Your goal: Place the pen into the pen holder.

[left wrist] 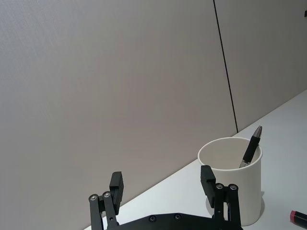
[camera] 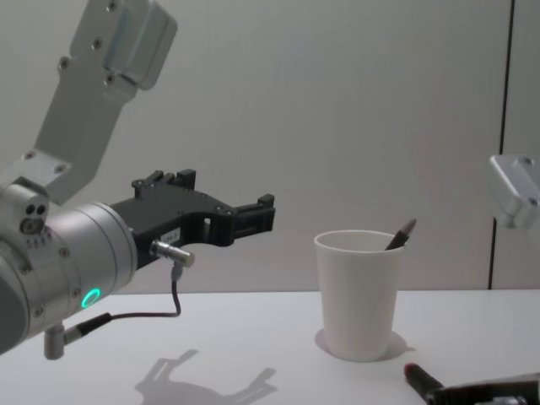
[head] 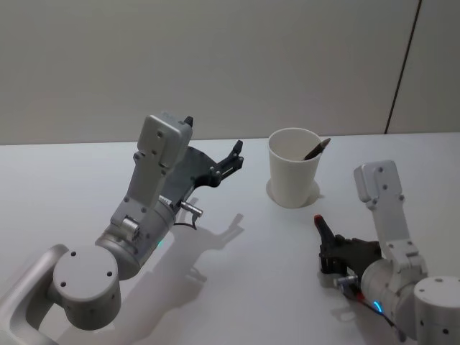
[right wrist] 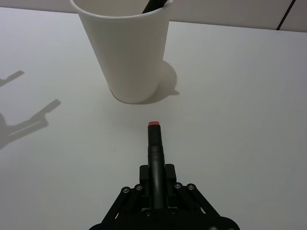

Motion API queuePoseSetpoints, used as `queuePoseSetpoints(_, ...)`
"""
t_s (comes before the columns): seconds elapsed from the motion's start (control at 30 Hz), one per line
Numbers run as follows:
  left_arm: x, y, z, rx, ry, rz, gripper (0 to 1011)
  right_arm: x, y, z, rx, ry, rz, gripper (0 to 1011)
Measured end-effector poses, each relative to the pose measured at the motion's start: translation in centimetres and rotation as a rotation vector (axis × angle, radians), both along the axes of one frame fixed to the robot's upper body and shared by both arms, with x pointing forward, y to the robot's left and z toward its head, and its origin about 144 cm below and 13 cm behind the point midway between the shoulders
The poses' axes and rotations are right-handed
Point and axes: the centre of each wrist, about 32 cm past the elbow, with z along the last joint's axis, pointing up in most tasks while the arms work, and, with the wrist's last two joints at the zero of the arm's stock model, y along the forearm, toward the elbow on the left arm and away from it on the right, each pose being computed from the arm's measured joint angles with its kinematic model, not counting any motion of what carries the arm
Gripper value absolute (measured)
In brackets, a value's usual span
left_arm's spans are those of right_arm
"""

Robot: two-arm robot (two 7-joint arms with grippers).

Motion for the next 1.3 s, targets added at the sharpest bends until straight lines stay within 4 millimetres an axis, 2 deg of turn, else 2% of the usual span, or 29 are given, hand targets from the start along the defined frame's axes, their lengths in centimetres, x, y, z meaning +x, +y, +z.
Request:
queuePoseSetpoints(0.37,0.0,0.0,0.0,0.000,0.000,0.000,1001,-0.1,-0.2,-0.1,0.008,-0.036,0.024,178)
queuePoseSetpoints(0.73,0.0,0.0,0.0,0.000,0.000,0.000,1001,-0.6,-1.1,0.1,0.053,-0.155,0.086,177)
queuePoseSetpoints(1.3,0.0,0.0,0.0,0.000,0.000,0.000,1001,-1.4,-4.2,1.3,0.218,-0.413,0.207,177)
